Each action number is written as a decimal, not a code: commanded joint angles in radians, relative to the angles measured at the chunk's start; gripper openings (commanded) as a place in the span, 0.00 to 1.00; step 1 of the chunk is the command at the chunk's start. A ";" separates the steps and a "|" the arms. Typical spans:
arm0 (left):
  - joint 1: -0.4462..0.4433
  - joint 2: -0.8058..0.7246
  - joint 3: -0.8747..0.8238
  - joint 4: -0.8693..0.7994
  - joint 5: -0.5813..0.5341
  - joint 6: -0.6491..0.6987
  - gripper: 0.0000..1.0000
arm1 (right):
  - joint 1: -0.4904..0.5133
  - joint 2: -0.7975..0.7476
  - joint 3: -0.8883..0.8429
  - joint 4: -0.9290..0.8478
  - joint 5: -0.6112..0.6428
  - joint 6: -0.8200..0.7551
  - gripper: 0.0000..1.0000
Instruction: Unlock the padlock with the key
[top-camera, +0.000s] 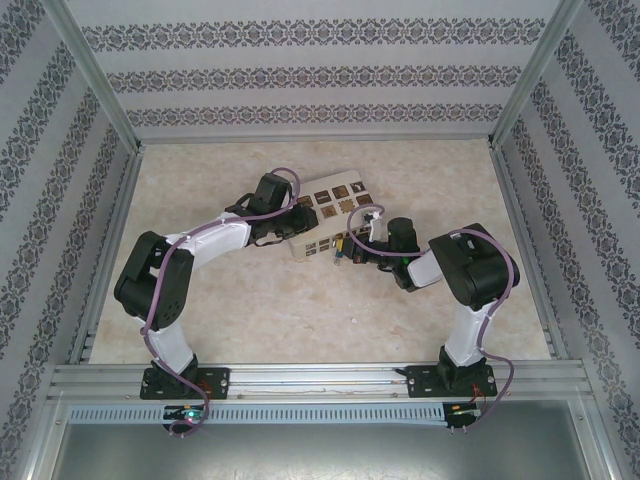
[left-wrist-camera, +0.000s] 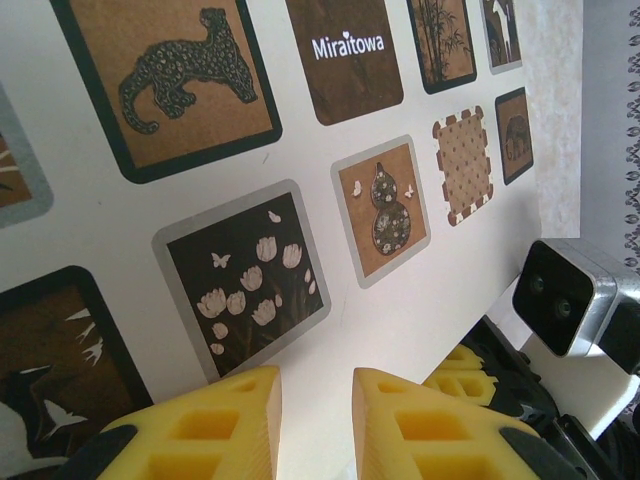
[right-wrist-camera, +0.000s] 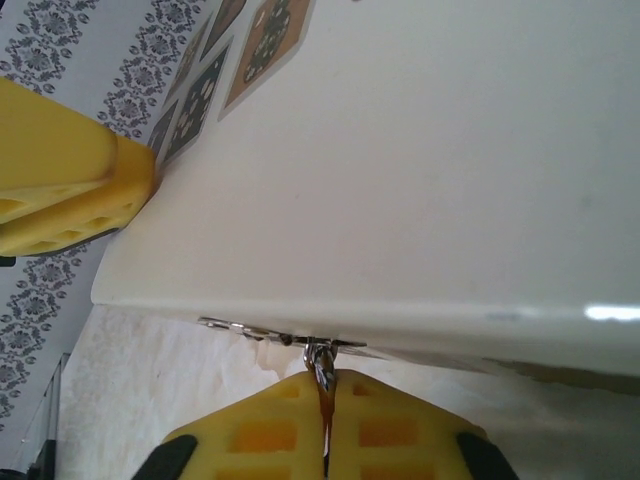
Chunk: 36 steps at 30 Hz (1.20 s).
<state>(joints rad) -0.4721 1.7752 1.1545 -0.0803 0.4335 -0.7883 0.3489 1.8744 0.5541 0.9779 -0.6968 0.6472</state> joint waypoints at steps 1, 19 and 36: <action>-0.012 0.007 -0.046 -0.055 -0.001 0.007 0.25 | 0.003 -0.027 -0.016 0.045 -0.034 0.015 0.02; -0.017 -0.008 -0.124 -0.010 0.008 -0.026 0.24 | -0.006 -0.020 -0.080 0.245 0.112 0.236 0.00; -0.018 -0.005 -0.133 0.011 0.007 -0.039 0.24 | 0.013 0.026 -0.078 0.357 0.227 0.334 0.00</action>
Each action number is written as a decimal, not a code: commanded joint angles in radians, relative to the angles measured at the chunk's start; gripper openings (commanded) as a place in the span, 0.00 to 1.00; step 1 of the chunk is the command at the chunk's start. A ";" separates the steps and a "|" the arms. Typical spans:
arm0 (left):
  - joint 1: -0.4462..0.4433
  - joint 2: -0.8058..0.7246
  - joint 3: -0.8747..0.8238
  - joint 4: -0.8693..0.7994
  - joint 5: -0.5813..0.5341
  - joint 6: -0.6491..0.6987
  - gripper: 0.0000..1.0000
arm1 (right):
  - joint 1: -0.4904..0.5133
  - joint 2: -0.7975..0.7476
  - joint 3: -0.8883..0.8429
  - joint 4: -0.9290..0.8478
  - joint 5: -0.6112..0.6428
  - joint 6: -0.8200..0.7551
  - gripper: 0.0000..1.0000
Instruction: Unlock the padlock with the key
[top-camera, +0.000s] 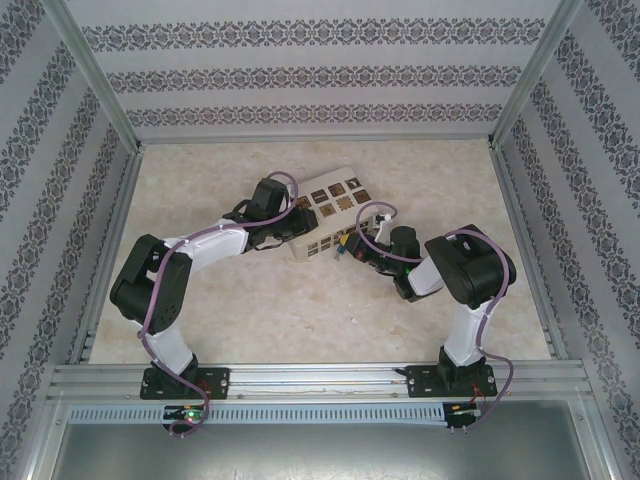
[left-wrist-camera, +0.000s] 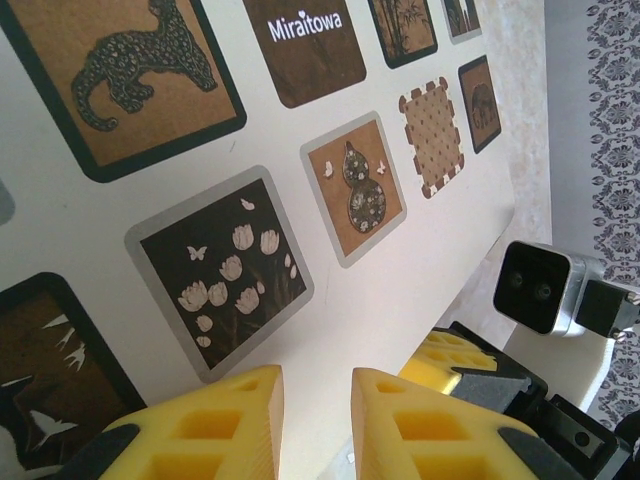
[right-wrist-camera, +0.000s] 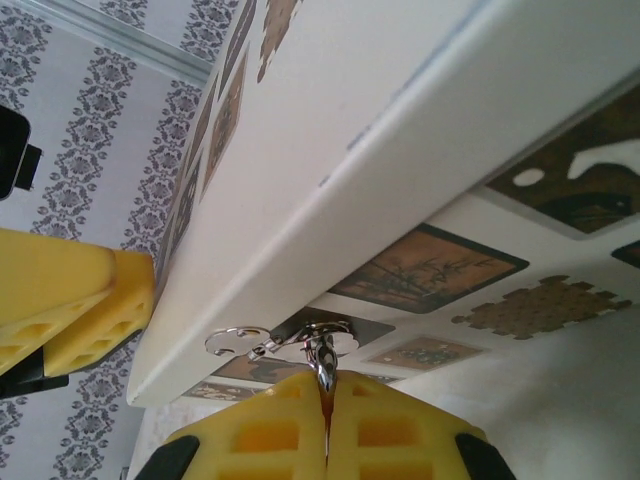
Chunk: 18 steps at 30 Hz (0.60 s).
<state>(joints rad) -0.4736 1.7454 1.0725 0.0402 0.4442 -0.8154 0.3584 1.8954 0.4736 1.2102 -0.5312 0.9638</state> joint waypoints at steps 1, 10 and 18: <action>-0.016 0.025 -0.052 -0.109 -0.005 -0.013 0.24 | 0.004 0.005 0.002 0.125 0.067 0.019 0.00; -0.017 0.025 -0.052 -0.107 -0.001 -0.015 0.24 | 0.009 0.024 0.006 0.138 0.103 0.052 0.00; -0.020 0.029 -0.053 -0.102 0.001 -0.016 0.24 | 0.011 0.028 0.021 0.140 0.128 0.064 0.00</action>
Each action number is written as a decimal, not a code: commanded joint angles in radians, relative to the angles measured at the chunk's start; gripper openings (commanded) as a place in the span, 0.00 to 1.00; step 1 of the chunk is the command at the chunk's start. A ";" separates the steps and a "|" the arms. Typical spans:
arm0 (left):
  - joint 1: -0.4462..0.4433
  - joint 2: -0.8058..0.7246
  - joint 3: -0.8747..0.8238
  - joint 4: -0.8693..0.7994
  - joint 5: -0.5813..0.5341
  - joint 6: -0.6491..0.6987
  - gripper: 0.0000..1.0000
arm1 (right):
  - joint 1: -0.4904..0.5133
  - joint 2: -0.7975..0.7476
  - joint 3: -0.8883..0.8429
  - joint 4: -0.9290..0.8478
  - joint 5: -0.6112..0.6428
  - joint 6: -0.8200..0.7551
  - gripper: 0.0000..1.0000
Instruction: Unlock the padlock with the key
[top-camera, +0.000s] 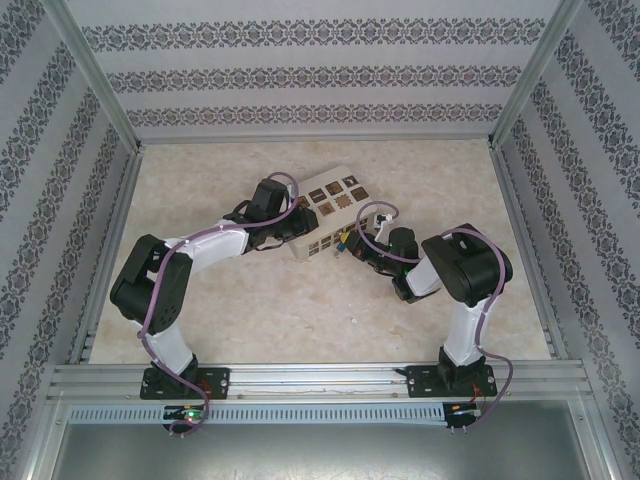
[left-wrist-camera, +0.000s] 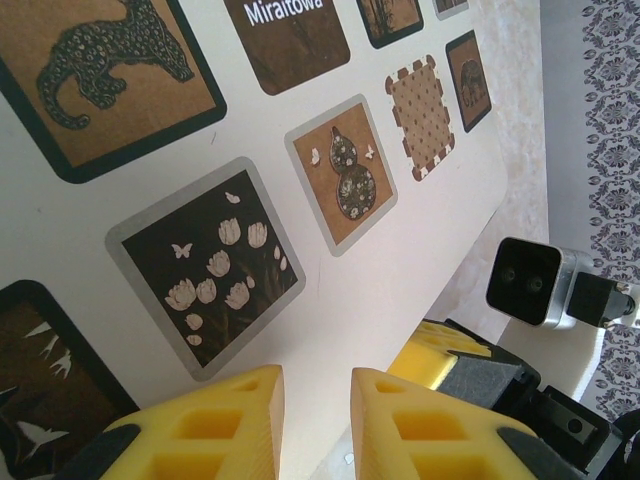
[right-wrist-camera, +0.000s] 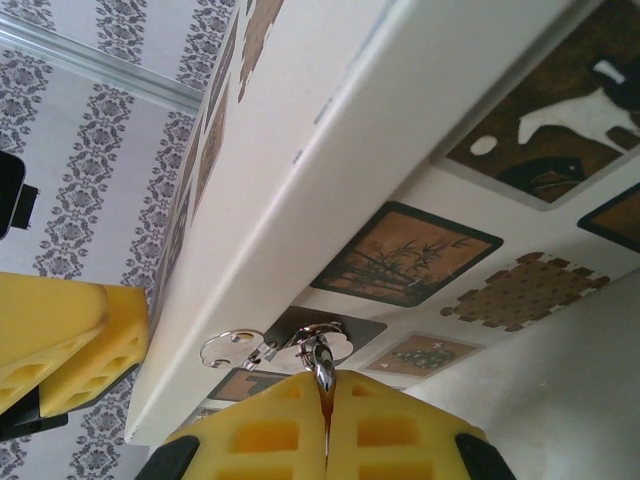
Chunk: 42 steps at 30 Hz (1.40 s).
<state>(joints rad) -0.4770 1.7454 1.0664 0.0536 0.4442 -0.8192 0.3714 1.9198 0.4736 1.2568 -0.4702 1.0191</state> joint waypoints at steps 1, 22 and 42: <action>-0.017 0.029 -0.049 -0.114 0.002 -0.012 0.24 | -0.003 0.002 0.023 0.092 0.072 0.010 0.00; -0.018 0.023 -0.066 -0.100 0.001 -0.015 0.24 | -0.011 0.002 0.075 0.069 0.120 0.024 0.00; -0.018 0.014 -0.083 -0.085 0.004 -0.020 0.24 | -0.043 -0.024 0.117 0.006 0.143 -0.003 0.00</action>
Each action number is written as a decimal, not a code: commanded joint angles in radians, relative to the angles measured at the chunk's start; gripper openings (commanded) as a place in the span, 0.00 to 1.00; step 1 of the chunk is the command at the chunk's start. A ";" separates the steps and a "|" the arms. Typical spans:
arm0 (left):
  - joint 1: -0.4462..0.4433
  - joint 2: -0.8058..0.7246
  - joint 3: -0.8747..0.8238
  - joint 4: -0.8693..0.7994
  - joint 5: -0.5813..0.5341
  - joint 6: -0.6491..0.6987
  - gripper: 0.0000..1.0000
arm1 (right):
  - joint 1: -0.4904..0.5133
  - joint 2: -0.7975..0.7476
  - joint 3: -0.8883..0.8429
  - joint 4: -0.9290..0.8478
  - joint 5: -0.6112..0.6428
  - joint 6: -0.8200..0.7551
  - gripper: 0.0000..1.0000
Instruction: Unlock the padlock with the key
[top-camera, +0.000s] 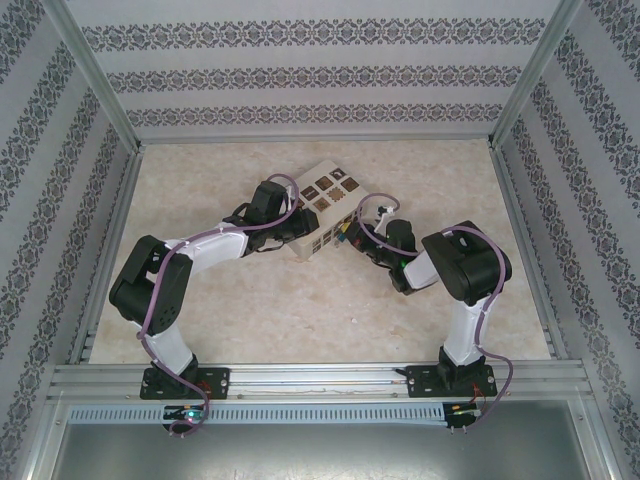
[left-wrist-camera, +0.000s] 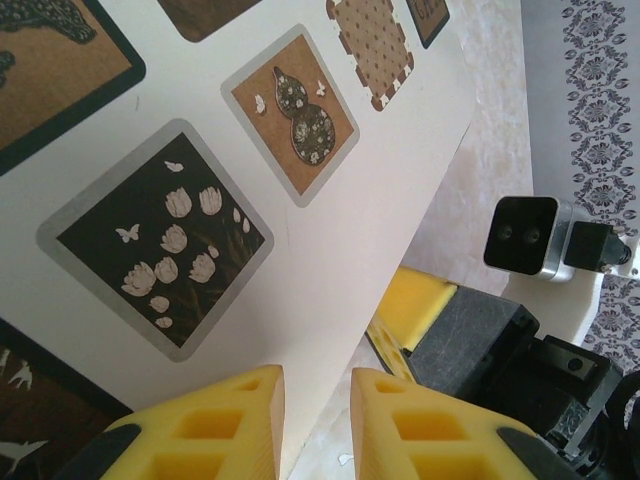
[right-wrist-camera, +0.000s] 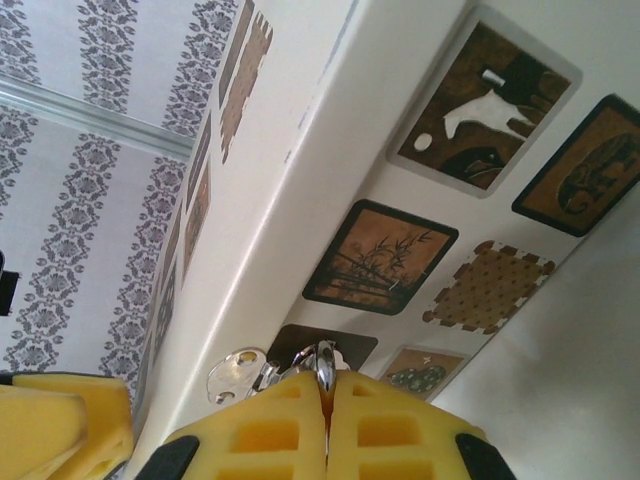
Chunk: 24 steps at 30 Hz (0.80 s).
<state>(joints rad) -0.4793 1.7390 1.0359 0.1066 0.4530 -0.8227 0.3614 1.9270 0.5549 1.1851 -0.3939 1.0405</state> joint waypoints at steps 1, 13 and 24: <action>-0.016 0.021 -0.054 -0.139 -0.005 -0.016 0.24 | -0.034 -0.031 0.038 0.076 0.069 -0.023 0.00; -0.016 0.020 -0.058 -0.133 -0.006 -0.021 0.24 | -0.051 -0.053 0.049 0.034 0.075 -0.044 0.00; -0.015 0.030 -0.025 -0.154 -0.007 -0.010 0.24 | -0.070 -0.082 0.019 0.033 0.071 -0.054 0.00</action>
<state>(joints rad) -0.4828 1.7348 1.0309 0.1131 0.4522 -0.8234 0.3027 1.8809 0.5842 1.1923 -0.3317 1.0145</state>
